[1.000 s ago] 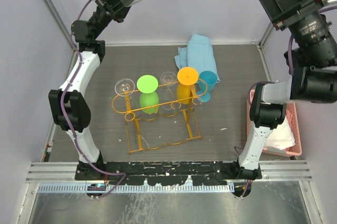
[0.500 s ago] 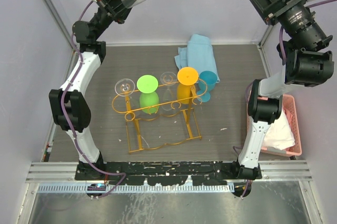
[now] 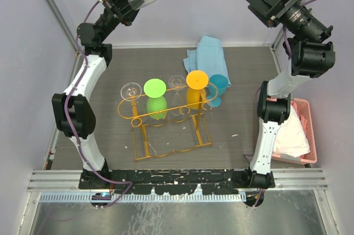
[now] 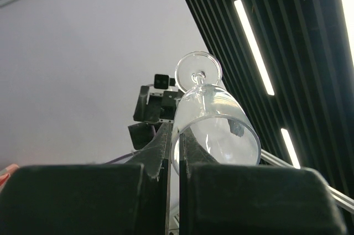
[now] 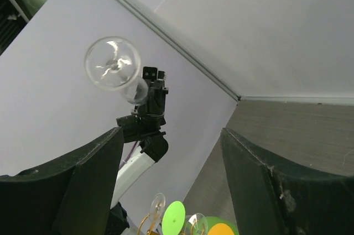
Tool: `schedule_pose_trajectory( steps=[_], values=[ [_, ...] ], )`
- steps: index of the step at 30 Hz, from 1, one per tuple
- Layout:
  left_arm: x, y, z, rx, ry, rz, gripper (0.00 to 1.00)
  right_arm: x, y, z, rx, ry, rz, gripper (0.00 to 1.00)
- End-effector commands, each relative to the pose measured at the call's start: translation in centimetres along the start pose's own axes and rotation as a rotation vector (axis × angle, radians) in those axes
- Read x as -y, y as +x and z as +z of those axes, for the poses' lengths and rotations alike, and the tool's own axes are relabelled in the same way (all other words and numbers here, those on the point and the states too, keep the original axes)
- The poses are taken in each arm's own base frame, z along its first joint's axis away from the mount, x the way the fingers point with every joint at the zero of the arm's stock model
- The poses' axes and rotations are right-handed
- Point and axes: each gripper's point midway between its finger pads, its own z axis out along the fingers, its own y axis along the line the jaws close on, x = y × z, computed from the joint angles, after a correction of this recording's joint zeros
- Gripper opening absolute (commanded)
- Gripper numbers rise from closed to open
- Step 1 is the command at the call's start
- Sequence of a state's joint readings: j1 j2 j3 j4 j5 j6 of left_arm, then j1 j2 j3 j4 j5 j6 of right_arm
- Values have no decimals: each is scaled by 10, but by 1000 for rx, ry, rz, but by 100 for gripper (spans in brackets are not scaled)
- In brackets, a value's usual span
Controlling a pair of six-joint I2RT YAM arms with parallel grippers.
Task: Place the wine glass upside down on the wine glass rack
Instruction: Pick up the wine glass.
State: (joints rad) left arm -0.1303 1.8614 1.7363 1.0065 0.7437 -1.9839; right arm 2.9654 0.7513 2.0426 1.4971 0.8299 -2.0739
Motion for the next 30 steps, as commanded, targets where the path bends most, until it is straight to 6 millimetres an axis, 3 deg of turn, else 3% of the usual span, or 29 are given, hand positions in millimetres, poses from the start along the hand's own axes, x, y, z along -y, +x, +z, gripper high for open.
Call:
schedule_pose_trajectory(
  steps=[1, 10, 17, 30],
  values=[
    [42, 20, 1, -46, 97, 74, 0, -15, 3, -5, -15, -64, -82, 76],
    [39, 22, 4, -53, 98, 66, 0, -16, -2, -3, -18, -55, -97, 76],
    [37, 29, 5, -81, 92, 65, 0, -13, 0, 1, -39, -78, -75, 69],
    [34, 54, 15, -162, 101, 59, 0, -18, 5, 3, -84, -144, -45, 69]
  ],
)
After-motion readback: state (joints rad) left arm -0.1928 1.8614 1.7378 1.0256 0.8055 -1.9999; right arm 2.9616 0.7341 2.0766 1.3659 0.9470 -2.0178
